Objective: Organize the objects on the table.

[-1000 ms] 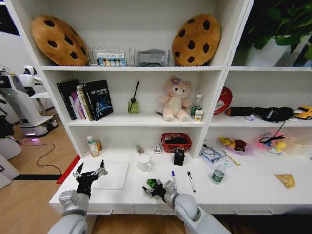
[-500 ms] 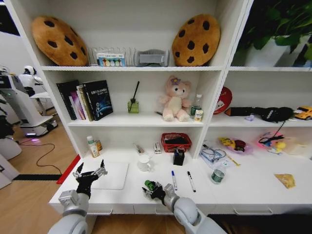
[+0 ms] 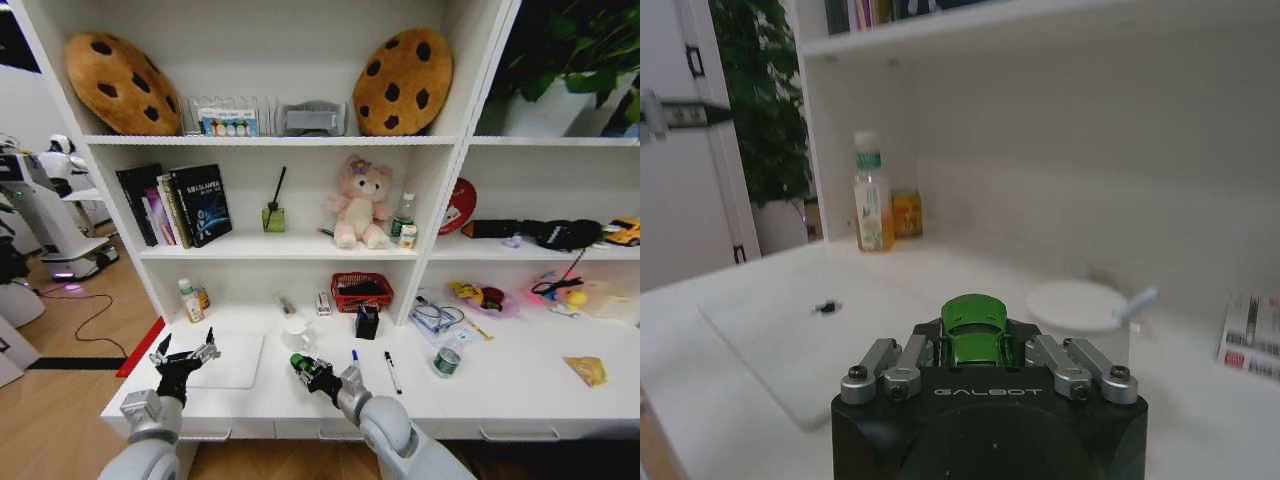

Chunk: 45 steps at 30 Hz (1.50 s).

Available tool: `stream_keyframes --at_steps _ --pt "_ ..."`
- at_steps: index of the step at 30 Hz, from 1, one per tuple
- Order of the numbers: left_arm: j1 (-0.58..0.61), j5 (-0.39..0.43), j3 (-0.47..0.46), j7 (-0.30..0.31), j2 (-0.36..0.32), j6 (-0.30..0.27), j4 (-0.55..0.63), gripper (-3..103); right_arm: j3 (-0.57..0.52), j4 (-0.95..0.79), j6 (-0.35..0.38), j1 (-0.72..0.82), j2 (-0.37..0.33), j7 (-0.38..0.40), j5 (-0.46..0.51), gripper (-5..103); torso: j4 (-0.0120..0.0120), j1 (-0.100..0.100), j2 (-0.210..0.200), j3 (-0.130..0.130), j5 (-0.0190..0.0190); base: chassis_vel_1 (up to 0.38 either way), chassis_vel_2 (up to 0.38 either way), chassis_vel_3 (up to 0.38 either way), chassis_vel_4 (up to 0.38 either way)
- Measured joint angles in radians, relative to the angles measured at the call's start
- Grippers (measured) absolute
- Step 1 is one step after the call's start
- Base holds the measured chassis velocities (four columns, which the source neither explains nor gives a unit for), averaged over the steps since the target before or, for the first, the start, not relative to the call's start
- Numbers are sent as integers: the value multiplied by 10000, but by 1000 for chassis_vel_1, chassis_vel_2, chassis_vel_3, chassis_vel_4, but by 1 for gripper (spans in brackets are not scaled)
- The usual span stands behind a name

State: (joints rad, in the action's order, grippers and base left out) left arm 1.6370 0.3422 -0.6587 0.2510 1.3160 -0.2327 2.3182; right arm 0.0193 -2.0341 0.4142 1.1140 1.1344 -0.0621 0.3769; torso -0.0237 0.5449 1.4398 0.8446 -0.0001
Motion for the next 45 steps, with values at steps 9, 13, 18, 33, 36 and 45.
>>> stream_keyframes --at_steps 9,13,18,33,36,45 --pt "0 0 0 -1 1 -1 0 100 -99 -267 -194 -3612 900 573 1132 35 5 1 -2 0 -1 0 0 0 0" --pt "0 0 -1 1 0 -1 0 100 -462 1453 -271 -5472 1202 369 1373 35 2 1 -2 1 0 0 0 0 0" --pt "0 1 -1 5 1 -2 -1 100 -735 3738 -327 -6985 1698 303 1513 35 2 2 -2 1 0 0 0 0 0" --pt "0 1 -1 2 1 -2 0 100 -917 7030 -302 -8285 2591 735 1373 44 2 1 -2 0 0 0 0 0 0" --pt "0 1 -1 2 0 -3 0 100 -920 7037 -278 -8378 2603 760 1478 49 2 0 -1 0 1 0 0 0 0" --pt "0 1 -1 1 0 -1 2 100 -832 4665 282 -7506 1927 1180 2180 87 5 1 0 -2 0 0 0 0 0"
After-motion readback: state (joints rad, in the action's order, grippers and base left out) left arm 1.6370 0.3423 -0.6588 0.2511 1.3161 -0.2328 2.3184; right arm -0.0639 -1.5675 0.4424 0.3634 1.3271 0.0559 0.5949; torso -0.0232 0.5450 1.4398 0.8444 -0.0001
